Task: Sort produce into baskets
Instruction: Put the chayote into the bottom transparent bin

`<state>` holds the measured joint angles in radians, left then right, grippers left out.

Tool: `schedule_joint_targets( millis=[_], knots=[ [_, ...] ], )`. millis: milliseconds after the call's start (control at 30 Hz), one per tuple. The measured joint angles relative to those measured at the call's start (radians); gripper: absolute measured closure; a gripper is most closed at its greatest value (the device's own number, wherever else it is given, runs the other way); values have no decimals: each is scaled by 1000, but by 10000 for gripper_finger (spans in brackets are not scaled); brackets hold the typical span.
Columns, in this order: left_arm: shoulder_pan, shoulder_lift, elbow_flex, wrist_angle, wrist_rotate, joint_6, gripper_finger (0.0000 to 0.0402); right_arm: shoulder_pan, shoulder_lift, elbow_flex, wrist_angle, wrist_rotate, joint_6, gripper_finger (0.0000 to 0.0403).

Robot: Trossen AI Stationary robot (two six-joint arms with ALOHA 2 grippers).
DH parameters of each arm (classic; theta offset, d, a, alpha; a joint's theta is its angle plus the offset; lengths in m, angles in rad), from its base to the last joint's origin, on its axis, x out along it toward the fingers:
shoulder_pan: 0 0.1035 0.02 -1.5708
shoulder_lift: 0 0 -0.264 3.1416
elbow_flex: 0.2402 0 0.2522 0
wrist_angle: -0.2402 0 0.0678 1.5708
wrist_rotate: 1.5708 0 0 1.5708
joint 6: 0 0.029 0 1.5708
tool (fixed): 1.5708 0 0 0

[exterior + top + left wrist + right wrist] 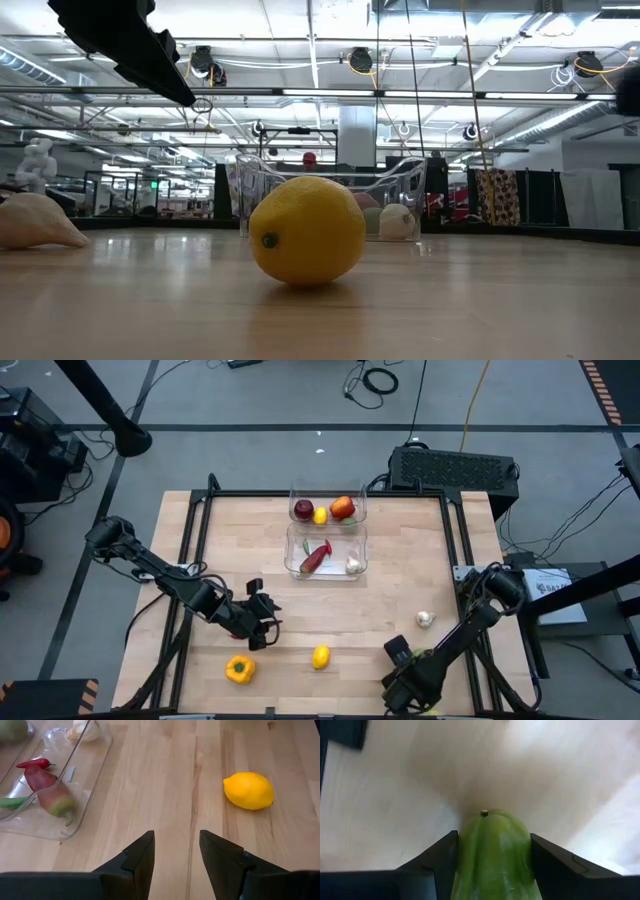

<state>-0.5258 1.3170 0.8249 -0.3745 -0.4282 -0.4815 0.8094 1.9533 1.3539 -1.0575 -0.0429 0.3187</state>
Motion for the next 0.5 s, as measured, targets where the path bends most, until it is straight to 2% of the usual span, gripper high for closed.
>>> schedule_joint_targets(
  millis=[233,500],
  knots=[
    [3,0,0,0,-43,69,237,-81,-1,142,-75,126,-29,195],
    [10,0,0,0,-97,138,237,-186,-2,293,-166,512,-252,195]
  ],
)
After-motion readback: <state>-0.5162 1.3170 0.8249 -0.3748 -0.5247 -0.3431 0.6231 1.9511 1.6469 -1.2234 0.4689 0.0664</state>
